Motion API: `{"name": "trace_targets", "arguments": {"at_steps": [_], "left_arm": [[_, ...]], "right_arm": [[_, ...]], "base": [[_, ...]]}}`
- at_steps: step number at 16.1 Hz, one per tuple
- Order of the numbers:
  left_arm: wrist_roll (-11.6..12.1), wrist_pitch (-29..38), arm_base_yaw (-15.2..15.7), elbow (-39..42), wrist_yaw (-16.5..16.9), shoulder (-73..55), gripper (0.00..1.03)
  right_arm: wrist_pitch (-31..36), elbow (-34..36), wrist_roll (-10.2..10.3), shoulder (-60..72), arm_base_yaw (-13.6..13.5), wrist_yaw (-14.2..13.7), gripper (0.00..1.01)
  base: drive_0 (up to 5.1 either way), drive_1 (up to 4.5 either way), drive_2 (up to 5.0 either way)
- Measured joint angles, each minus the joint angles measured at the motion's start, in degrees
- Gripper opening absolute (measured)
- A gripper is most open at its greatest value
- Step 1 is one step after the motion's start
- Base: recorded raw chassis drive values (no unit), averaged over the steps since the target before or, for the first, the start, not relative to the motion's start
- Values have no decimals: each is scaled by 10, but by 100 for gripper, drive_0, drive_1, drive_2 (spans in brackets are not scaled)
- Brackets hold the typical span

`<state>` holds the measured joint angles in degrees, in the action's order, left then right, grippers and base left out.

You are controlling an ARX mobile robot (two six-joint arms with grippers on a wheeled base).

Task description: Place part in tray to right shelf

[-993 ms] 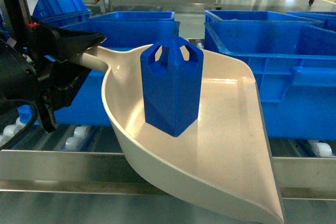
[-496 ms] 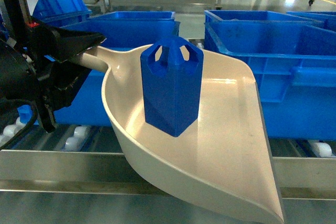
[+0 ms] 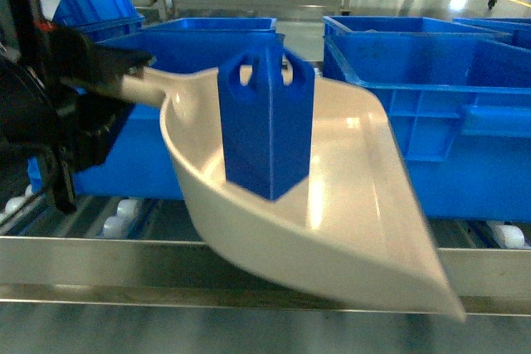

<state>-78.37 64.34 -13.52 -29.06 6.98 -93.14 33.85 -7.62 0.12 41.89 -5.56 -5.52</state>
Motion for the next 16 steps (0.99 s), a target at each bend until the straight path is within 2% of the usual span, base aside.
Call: {"name": "trace_targets", "arguments": {"at_steps": [1, 2, 5, 7, 9, 10, 11, 13, 14, 15, 16], "left_arm": [[0, 18, 6, 2, -8, 19, 16], [-21, 35, 18, 2, -19, 28, 16], [-38, 13, 44, -8, -27, 49, 16], [-43, -29, 70, -35, -28, 60, 16], [-45, -102, 113, -112, -32, 65, 16], [-44, -130, 125, -141, -38, 67, 16], [-37, -176, 137, -186, -59, 66, 16], [1, -260, 131, -277, -118, 40, 16], [36, -296, 118, -325, -151, 15, 16], [88, -335, 101, -386, -191, -26, 16], [207, -350, 62, -482, -284, -102, 16]], "right_arm": [[0, 0, 0, 0, 0, 0, 98], [0, 0, 0, 0, 0, 0, 98], [0, 0, 0, 0, 0, 0, 98], [0, 0, 0, -1, 0, 0, 98], [0, 0, 0, 0, 0, 0, 98], [0, 0, 0, 0, 0, 0, 98], [0, 0, 0, 0, 0, 0, 98], [0, 0, 0, 0, 0, 0, 98], [0, 0, 0, 0, 0, 0, 98], [0, 0, 0, 0, 0, 0, 98], [0, 0, 0, 0, 0, 0, 98]], "base": [[0, 0, 0], [0, 0, 0], [0, 0, 0], [0, 0, 0], [0, 0, 0], [0, 0, 0], [0, 0, 0], [0, 0, 0], [0, 0, 0], [0, 0, 0], [0, 0, 0]]}}
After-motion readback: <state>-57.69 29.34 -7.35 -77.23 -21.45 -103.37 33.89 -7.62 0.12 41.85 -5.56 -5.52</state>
